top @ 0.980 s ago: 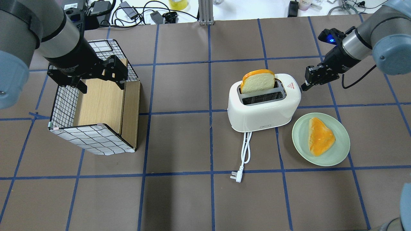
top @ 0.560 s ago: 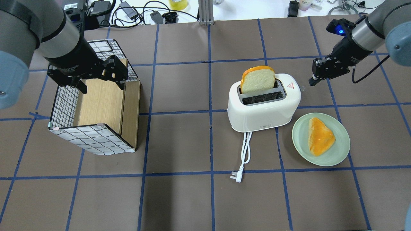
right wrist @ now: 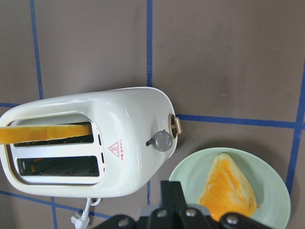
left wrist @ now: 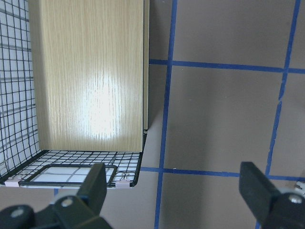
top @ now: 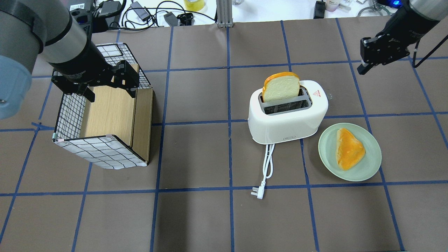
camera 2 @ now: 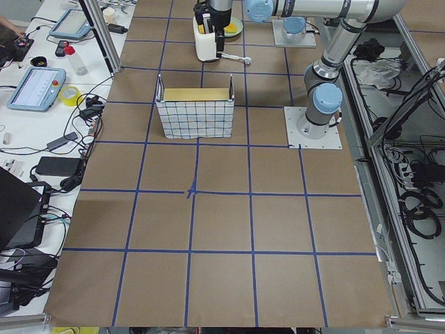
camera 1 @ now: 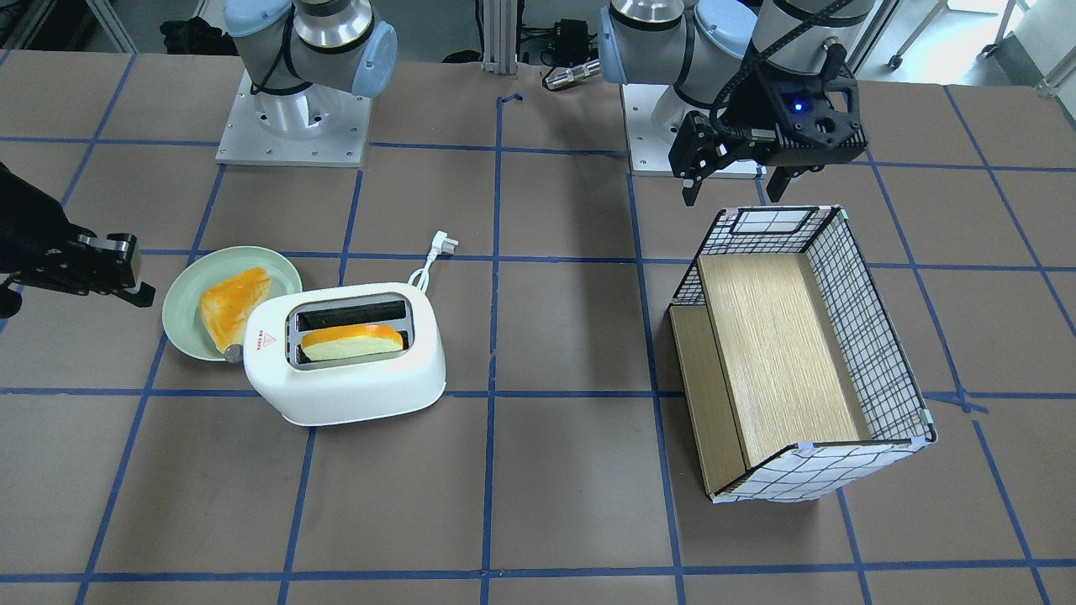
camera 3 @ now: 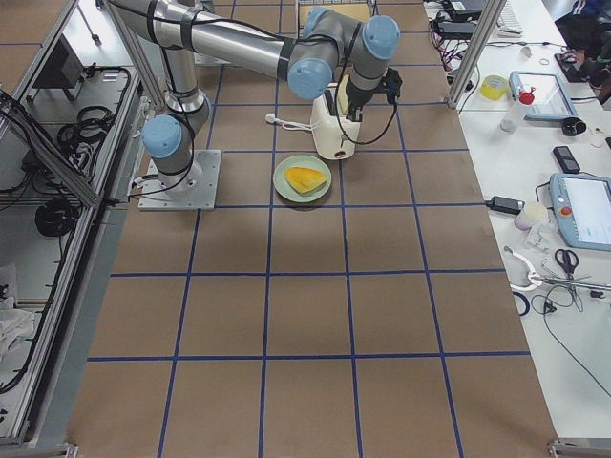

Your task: Press toaster with right arm

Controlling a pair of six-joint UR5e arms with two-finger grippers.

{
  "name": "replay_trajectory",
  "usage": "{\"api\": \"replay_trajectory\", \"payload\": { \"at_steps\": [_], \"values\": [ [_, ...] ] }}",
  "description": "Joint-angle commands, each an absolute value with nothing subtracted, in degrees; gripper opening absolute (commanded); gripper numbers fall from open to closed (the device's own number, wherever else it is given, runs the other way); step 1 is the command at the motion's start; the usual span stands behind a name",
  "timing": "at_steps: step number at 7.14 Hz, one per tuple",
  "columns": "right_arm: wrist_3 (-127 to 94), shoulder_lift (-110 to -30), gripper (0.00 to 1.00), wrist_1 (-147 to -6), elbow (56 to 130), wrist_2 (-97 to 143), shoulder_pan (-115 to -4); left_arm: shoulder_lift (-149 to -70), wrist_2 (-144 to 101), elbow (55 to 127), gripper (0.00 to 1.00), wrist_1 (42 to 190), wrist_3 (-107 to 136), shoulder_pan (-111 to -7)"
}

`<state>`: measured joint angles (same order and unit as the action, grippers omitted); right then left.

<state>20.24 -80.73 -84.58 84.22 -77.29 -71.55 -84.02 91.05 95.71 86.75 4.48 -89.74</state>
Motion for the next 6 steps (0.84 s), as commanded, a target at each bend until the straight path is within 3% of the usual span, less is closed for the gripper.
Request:
{"api": "replay_trajectory", "payload": {
  "at_steps": [1,6],
  "values": [
    [15.15,-82.96,0.00,-80.95,81.65,-80.66,-73.90,-84.02,91.05,95.71,1.00,86.75,4.48,-89.74],
    [-4.37,-83.15,0.00,-82.78,79.28,-86.57,-89.11,-84.02,90.97,95.71,1.00,86.75,4.48,-89.74]
  ]
}}
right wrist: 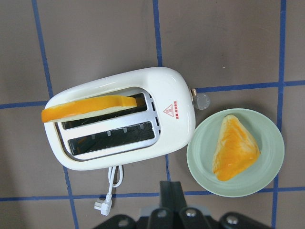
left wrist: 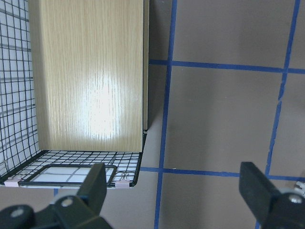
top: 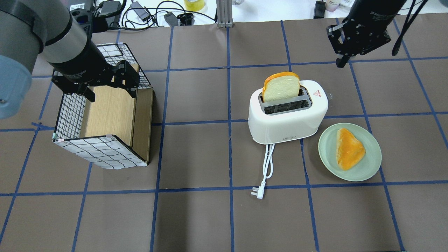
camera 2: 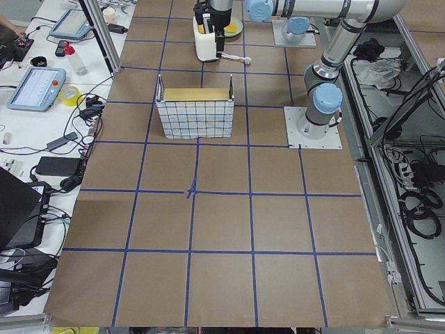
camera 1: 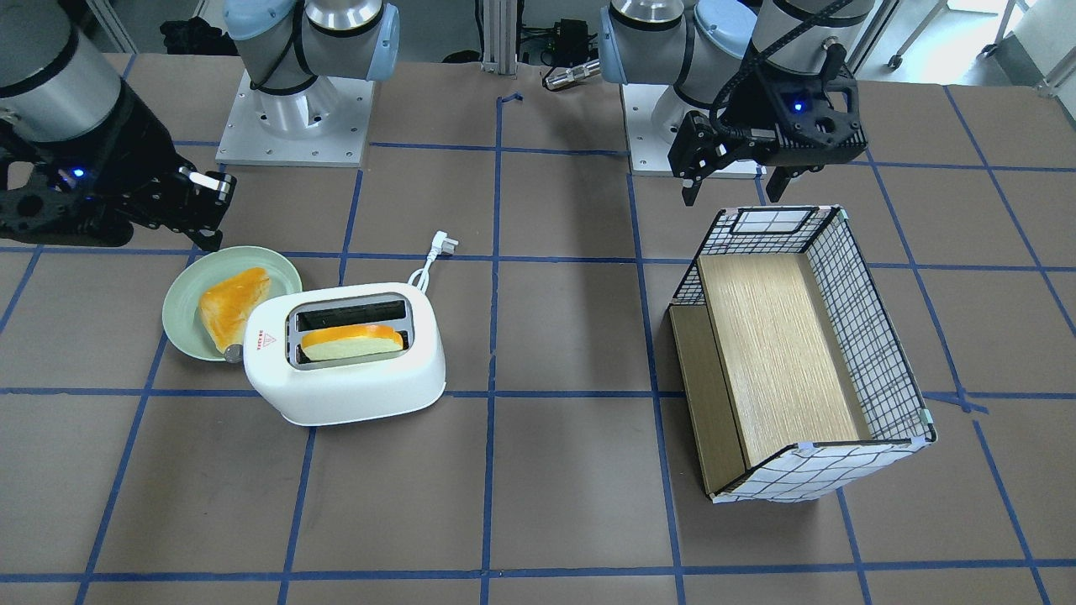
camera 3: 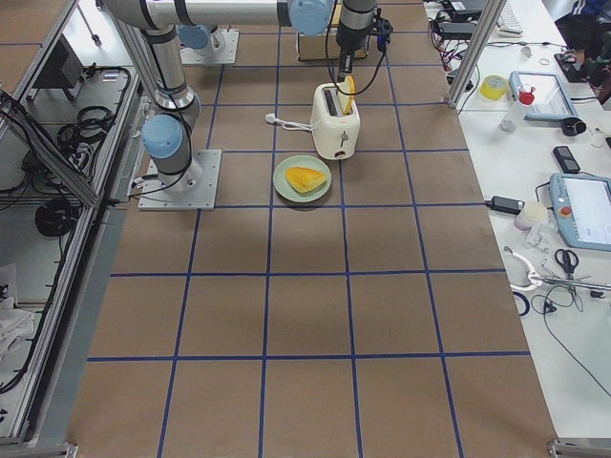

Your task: Press toaster with right arm

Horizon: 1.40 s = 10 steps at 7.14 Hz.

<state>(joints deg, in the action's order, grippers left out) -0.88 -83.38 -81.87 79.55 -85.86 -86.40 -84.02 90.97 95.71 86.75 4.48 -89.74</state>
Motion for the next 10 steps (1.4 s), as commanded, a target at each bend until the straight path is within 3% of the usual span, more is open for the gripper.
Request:
{"api": "replay_trajectory", "payload": {
  "at_steps": [1,10],
  "values": [
    [-4.92,-83.14,0.00,-83.58,79.45,-87.09,-89.47,-84.02,90.97,95.71,1.00,86.75,4.48,-89.74],
    [-4.75,-83.06,0.00,-92.37,80.68,-89.39,-89.38,-84.02,91.05,95.71,1.00,86.75,4.48,-89.74]
  ]
}}
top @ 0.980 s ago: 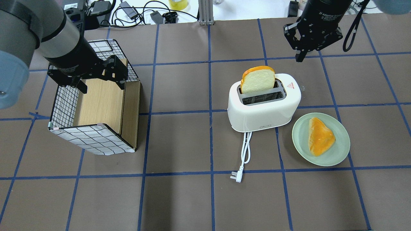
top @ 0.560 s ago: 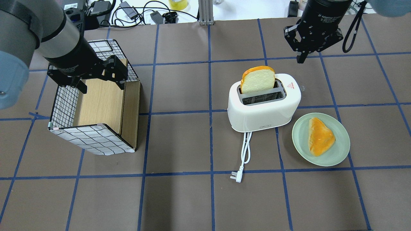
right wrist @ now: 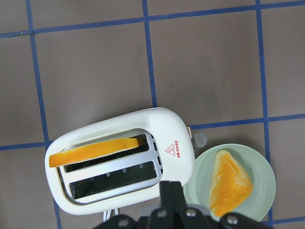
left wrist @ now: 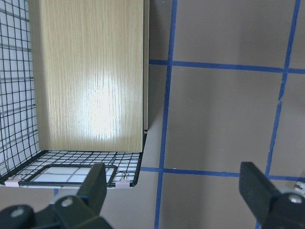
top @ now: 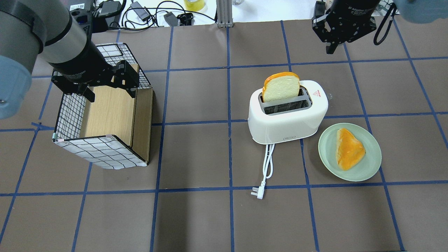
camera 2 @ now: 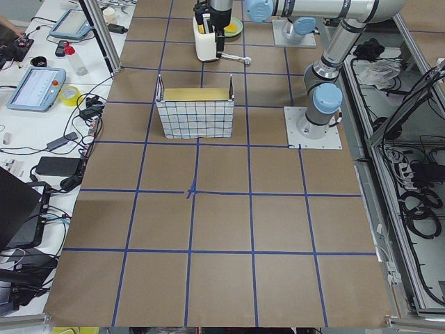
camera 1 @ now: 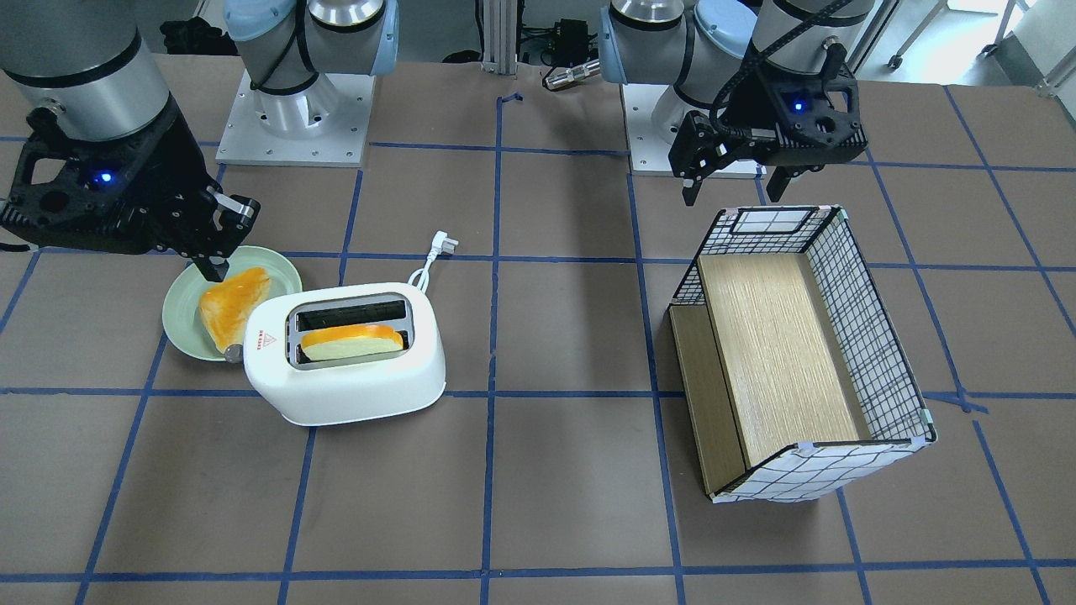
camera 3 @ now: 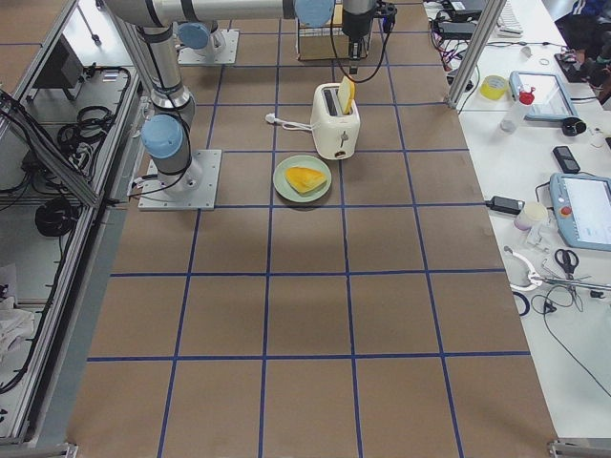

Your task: Press toaster with right arm

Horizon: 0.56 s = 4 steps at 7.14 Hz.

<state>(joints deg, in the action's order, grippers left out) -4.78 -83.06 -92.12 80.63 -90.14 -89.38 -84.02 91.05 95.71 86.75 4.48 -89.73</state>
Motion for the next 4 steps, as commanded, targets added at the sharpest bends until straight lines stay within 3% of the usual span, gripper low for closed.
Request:
{"api": "replay_trajectory", "payload": {
  "at_steps": [1,4],
  "values": [
    [-5.18,-82.97,0.00,-92.55,80.77,-86.60,-89.38,-84.02,91.05,95.71,1.00,86.75,4.48,-89.74],
    [-5.36,-83.06,0.00,-92.29,80.95,-87.10,-89.30,-84.02,91.05,95.71,1.00,86.75,4.48,-89.74]
  ]
}}
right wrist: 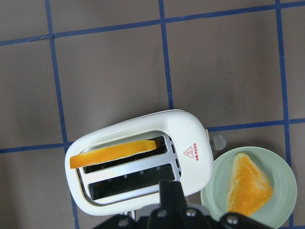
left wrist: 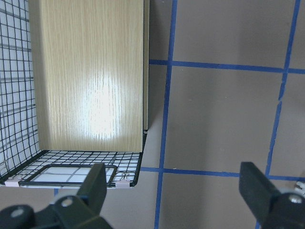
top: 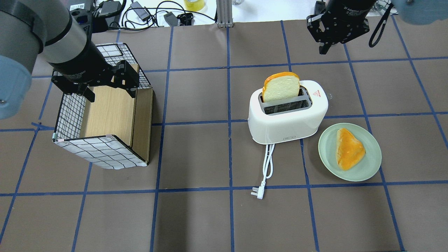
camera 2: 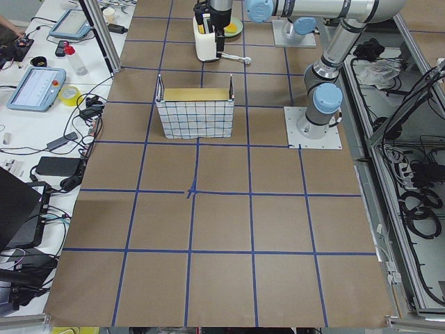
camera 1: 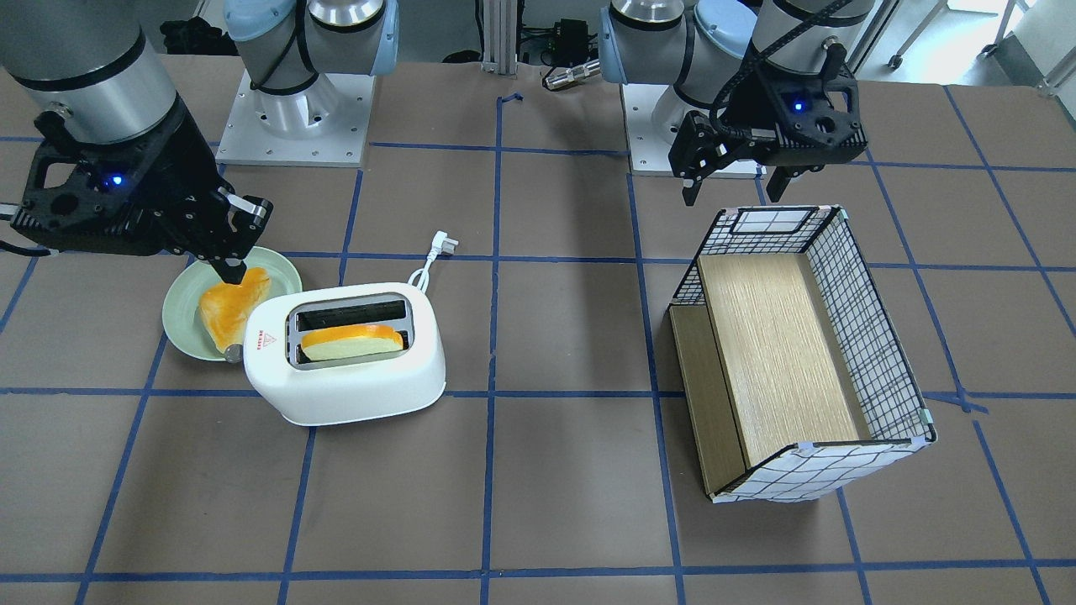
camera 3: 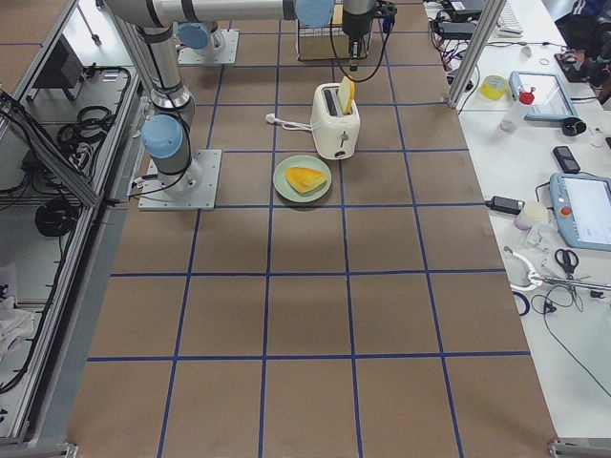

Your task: Press toaster with right arm

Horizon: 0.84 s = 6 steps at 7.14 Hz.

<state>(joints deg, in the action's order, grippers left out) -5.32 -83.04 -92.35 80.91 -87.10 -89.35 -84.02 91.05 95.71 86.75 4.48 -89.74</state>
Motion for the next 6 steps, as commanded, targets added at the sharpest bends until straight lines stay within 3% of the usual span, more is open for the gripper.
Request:
{"api": "replay_trajectory", "payload": {
  "at_steps": [1,6],
  "values": [
    [-4.32,-82.97,0.99,-92.98,81.03,-87.10,-89.12,-84.02,91.05,95.71,1.00,86.75,4.48,-89.74],
    [-4.39,-82.97,1.00,-92.81,81.03,-87.10,-89.12,-84.02,91.05,95.71,1.00,86.75,4.48,-89.74]
  ]
}}
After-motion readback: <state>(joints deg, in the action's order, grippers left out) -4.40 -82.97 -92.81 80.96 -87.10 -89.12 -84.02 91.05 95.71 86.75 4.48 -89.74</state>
